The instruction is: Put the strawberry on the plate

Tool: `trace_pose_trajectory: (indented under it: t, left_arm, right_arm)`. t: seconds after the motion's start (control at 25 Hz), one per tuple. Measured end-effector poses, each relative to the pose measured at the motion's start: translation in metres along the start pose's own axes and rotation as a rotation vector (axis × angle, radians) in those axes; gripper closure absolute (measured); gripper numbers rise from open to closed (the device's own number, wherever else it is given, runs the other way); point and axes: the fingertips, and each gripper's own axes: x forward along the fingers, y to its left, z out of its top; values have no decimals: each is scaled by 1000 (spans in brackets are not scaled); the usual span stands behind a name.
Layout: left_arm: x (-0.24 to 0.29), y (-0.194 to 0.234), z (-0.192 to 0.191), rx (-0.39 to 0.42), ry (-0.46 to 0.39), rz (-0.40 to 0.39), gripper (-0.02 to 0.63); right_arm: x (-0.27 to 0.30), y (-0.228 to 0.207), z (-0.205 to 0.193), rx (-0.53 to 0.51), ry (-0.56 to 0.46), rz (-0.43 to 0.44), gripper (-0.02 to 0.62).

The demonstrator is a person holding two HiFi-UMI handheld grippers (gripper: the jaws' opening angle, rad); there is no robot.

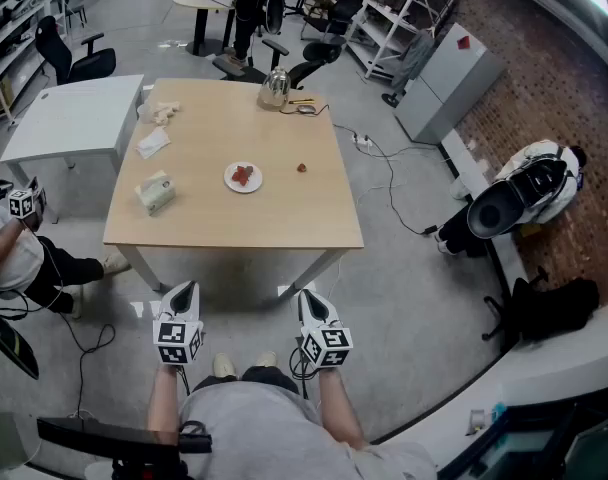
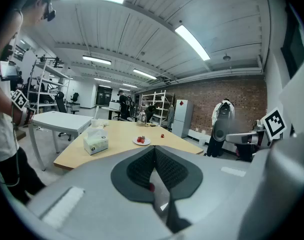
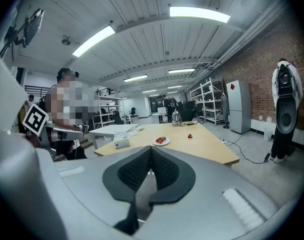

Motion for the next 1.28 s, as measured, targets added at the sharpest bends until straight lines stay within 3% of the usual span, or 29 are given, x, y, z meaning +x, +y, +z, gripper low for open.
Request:
trace_pose_trajectory:
  t: [0.52, 0.76, 1.28]
  left_arm:
    - [7, -3, 7, 15, -11, -25, 586]
    - [18, -9, 9, 25, -1, -37, 586]
    - [86, 15, 18, 14, 19, 6, 586]
  right_arm:
    - [2, -1, 3, -4, -2, -18, 588]
    - [8, -5, 4, 26, 19, 17, 588]
    - [90, -37, 17, 10, 40, 50, 588]
